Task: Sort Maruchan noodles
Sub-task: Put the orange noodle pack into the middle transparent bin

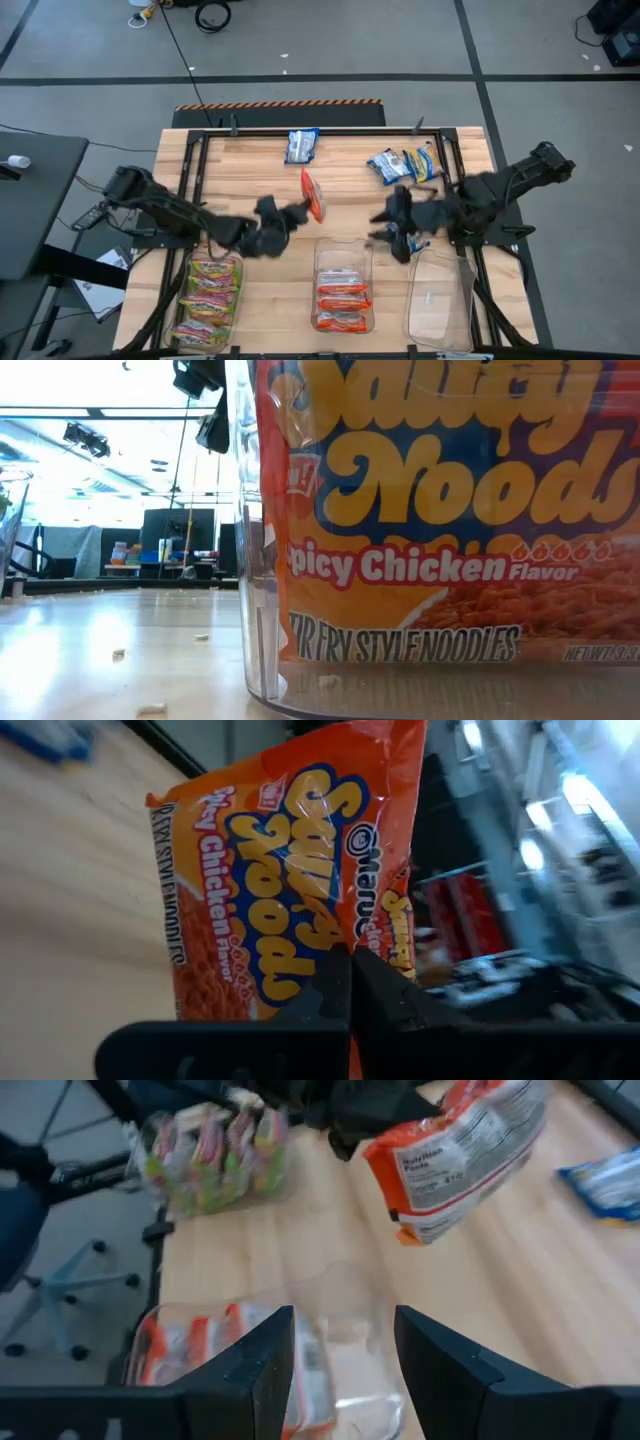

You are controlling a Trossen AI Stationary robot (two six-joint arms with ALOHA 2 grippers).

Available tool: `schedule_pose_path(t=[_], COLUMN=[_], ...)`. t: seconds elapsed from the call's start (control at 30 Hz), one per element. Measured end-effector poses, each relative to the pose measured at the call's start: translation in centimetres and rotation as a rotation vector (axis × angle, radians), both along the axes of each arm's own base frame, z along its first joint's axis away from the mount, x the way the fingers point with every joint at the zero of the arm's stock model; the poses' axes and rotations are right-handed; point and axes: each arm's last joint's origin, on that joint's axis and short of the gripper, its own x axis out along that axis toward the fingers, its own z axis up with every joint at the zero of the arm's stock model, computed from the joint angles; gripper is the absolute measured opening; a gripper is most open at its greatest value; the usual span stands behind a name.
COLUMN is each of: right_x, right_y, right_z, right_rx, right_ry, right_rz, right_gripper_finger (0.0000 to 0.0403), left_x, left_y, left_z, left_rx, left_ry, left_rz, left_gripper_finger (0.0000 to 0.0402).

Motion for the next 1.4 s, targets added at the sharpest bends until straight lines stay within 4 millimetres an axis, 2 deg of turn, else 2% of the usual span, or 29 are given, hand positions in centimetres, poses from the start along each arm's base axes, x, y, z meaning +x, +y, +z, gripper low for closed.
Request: schedule_pose_path(t=[0.17,0.3,0.53,0.63,0.77,1.0,1.2,1.4], right_x=[0.4,1.3,3.4,3.8,4.1,5.9,7.2,7.1], right_y=[3.7,6.0,8.7,9.5,10.0,8.7,6.7,6.6], right_z=[-1.4,-2.9,-5.3,-5.7,-5.4,-5.5,-5.7,-5.5], right_rx=[-0.019,-0.128,-0.422,-0.537,-0.643,-0.627,-0.590,-0.603], right_ry=[0.013,0.017,-0.038,-0.097,-0.185,-0.178,-0.146,-0.139], right_rz=[0.048,0.087,0.069,-0.023,-0.201,-0.195,-0.202,-0.182], right_gripper_finger=[0.0180,0.0184,0.0224,0.0254,0.0298,0.0346,0.0346,0.0320], left_x=[1.0,2.1,5.1,6.0,6.4,6.7,6.7,6.5], left_y=[-4.4,-6.9,-9.7,-10.2,-10.5,-10.2,-10.0,-10.5], left_z=[-1.9,-2.4,-0.5,0.3,1.2,1.6,1.6,1.7], left_rx=[0.005,0.030,0.057,0.079,0.093,0.070,0.077,0.076], left_ry=[-0.139,-0.164,-0.169,-0.158,-0.149,-0.179,-0.175,-0.176], left_rz=[0.046,0.089,0.105,0.134,0.150,0.131,0.151,0.137], left_gripper_finger=[0.0001,0.0000,0.0000,0.0000,0.0000,0.0000,0.0002,0.0003])
